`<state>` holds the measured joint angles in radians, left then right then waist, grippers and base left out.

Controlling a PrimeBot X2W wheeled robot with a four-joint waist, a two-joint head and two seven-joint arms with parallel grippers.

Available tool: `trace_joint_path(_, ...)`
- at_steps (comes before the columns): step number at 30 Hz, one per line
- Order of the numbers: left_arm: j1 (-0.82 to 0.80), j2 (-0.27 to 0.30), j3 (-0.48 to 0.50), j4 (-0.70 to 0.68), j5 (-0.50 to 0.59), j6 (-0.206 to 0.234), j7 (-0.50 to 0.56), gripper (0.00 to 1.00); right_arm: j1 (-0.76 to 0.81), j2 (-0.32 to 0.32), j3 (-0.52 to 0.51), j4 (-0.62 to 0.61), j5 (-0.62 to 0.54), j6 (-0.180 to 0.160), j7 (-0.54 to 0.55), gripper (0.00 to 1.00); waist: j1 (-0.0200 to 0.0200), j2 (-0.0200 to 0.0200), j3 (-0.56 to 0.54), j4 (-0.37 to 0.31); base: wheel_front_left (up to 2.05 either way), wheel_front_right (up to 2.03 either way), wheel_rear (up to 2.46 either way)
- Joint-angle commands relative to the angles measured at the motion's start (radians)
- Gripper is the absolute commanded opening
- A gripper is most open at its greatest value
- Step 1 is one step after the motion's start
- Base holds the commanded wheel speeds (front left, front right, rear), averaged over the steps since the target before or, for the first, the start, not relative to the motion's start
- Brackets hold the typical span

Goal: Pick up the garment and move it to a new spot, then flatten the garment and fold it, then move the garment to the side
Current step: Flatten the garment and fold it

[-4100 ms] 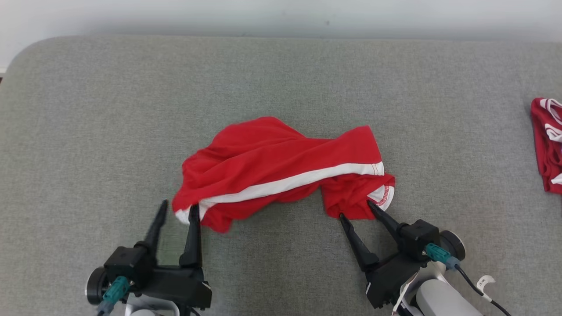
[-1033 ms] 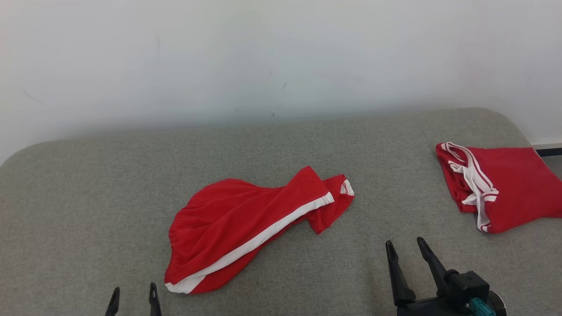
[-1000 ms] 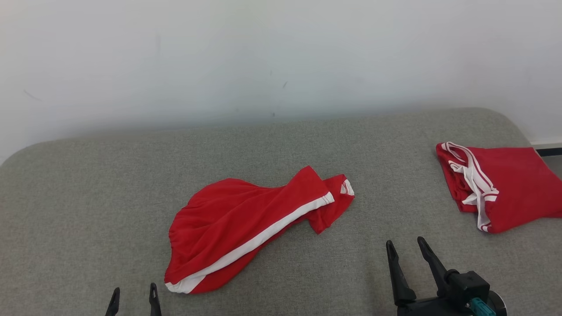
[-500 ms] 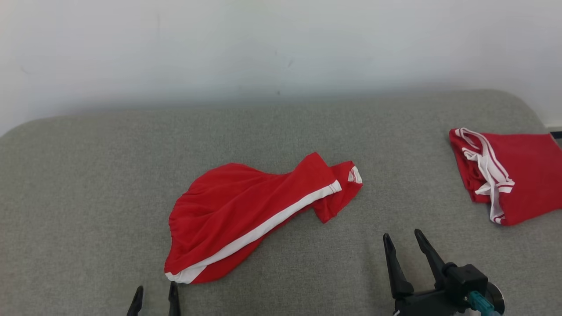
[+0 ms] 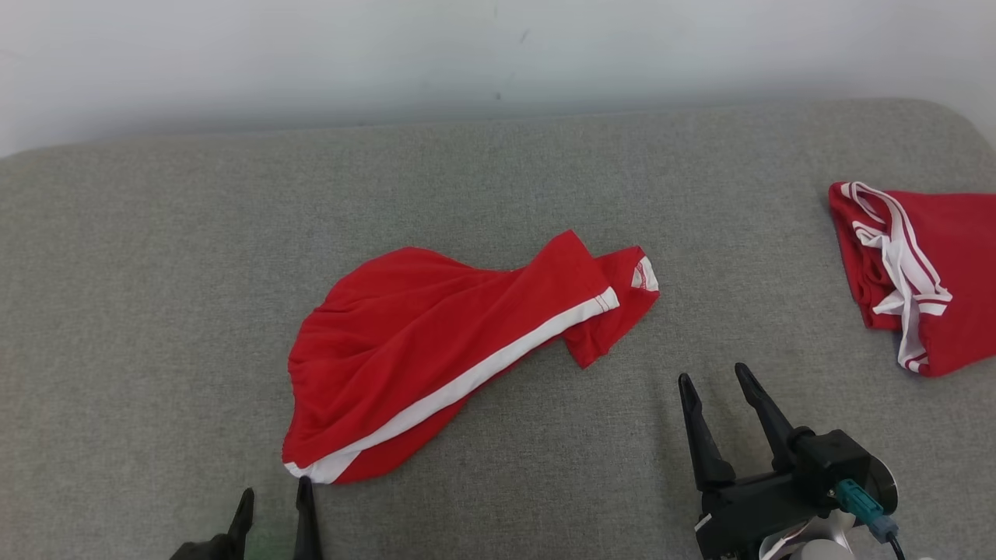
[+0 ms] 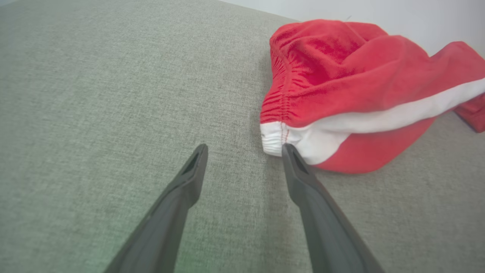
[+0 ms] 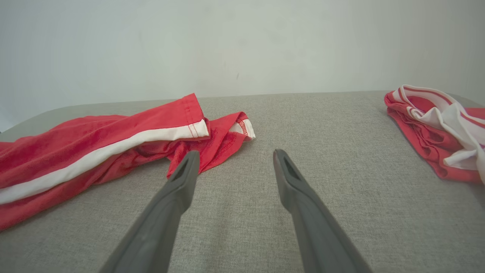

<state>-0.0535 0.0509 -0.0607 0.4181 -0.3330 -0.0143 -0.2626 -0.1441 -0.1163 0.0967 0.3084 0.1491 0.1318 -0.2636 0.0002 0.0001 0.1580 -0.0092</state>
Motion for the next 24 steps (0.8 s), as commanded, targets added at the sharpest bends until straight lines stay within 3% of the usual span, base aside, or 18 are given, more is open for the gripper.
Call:
trace_joint_path(1, -0.018, 0.0, 0.001, 0.003, 0.01, 0.001, -0.003, 1.0, -0.007, -0.003, 0.004, -0.002, 0.005, -0.003, -0.001, 1.0, -0.0002, -0.0001, 0.01, -0.005, 0.0, 0.0, 0.0)
trace_joint_path(17, -0.046, -0.001, -0.008, -0.051, 0.018, -0.05, -0.003, 1.0, -0.032, -0.017, 0.01, -0.003, 0.013, -0.003, -0.001, 1.0, -0.0002, -0.0001, 0.047, -0.024, 0.0, 0.0, 0.0)
trace_joint_path(18, -0.045, 0.0, -0.007, -0.052, 0.018, -0.053, -0.003, 0.98, -0.033, -0.017, 0.011, -0.001, 0.013, -0.003, -0.001, 1.0, -0.0002, -0.0001, 0.047, -0.024, 0.0, 0.0, 0.0)
trace_joint_path(19, -0.044, 0.0, -0.005, -0.052, 0.02, -0.054, -0.003, 0.79, -0.033, -0.017, 0.011, 0.0, 0.013, -0.003, -0.001, 1.0, -0.0002, -0.0001, 0.047, -0.024, 0.0, 0.0, 0.0)
trace_joint_path(20, -0.044, 0.0, -0.005, -0.05, 0.021, -0.054, -0.003, 0.75, -0.033, -0.017, 0.012, 0.001, 0.014, -0.003, -0.001, 1.0, -0.0002, -0.0001, 0.047, -0.024, 0.0, 0.0, 0.0)
trace_joint_path(22, -0.043, 0.0, -0.006, -0.041, 0.016, -0.059, -0.003, 0.8, -0.034, -0.015, 0.014, 0.003, 0.014, -0.003, -0.001, 1.0, -0.0002, -0.0001, 0.046, -0.023, 0.0, 0.0, 0.0)
trace_joint_path(24, -0.044, 0.0, -0.008, -0.034, 0.012, -0.063, -0.003, 0.97, -0.037, -0.014, 0.015, 0.003, 0.012, -0.003, -0.001, 1.0, -0.0002, -0.0001, 0.046, -0.022, 0.0, 0.0, 0.0)
